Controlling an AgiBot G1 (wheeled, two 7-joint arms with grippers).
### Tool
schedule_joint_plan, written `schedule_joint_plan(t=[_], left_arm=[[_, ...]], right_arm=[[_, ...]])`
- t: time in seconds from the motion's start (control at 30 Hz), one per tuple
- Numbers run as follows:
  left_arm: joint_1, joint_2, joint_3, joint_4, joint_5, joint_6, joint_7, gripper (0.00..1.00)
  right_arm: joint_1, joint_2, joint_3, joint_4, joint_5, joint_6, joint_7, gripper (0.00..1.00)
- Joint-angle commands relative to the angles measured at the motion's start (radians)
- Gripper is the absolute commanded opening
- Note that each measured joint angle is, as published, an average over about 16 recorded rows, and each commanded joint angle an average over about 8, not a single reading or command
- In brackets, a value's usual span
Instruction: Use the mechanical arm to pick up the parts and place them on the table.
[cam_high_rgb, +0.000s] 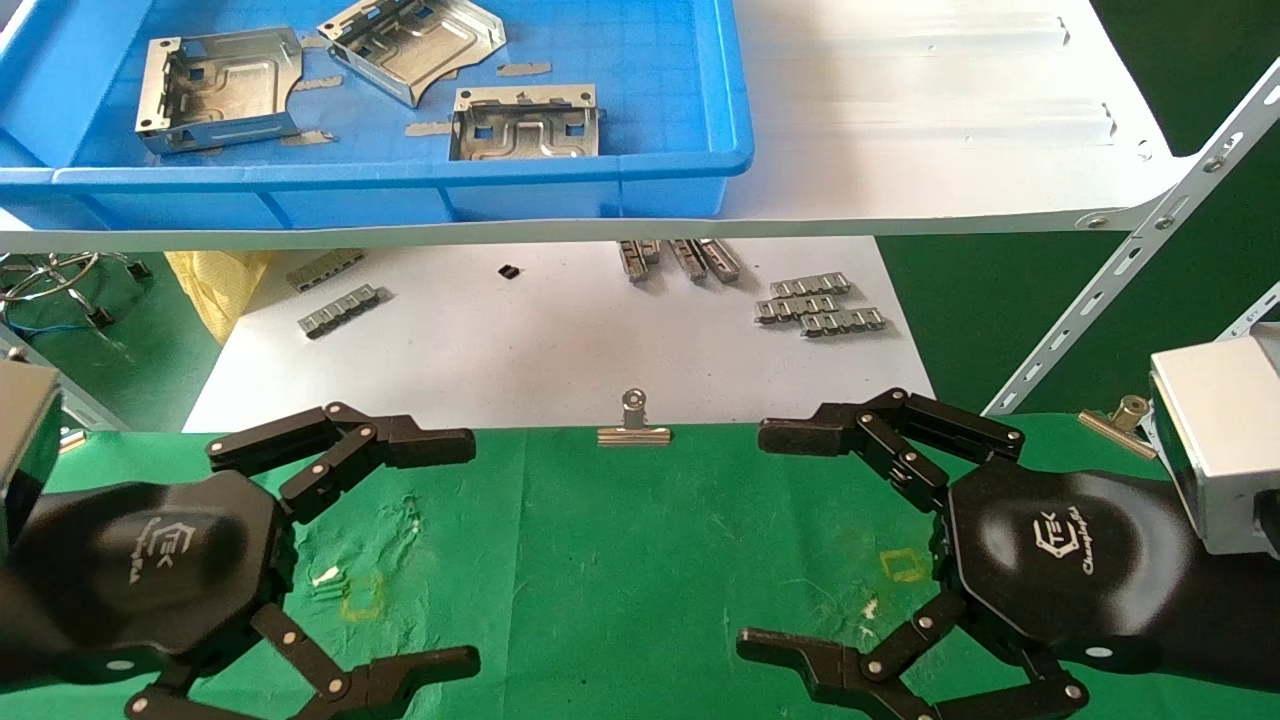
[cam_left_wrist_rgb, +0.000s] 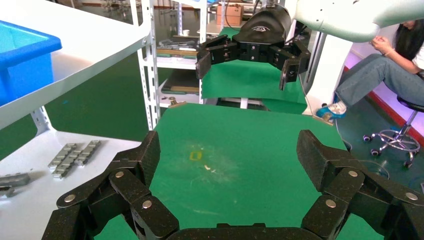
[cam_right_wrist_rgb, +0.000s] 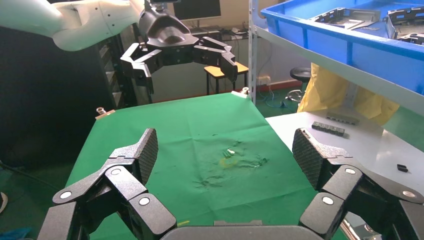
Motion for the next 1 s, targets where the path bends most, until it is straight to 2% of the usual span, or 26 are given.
schedule_joint_plan(t=[0.03,1.0], left_arm=[[0.000,0.000,0.000,0.000,0.000,0.000,0.000,1.00],[0.000,0.000,0.000,0.000,0.000,0.000,0.000,1.00]], right_arm=[[0.000,0.000,0.000,0.000,0.000,0.000,0.000,0.00],[0.000,0.000,0.000,0.000,0.000,0.000,0.000,0.00]])
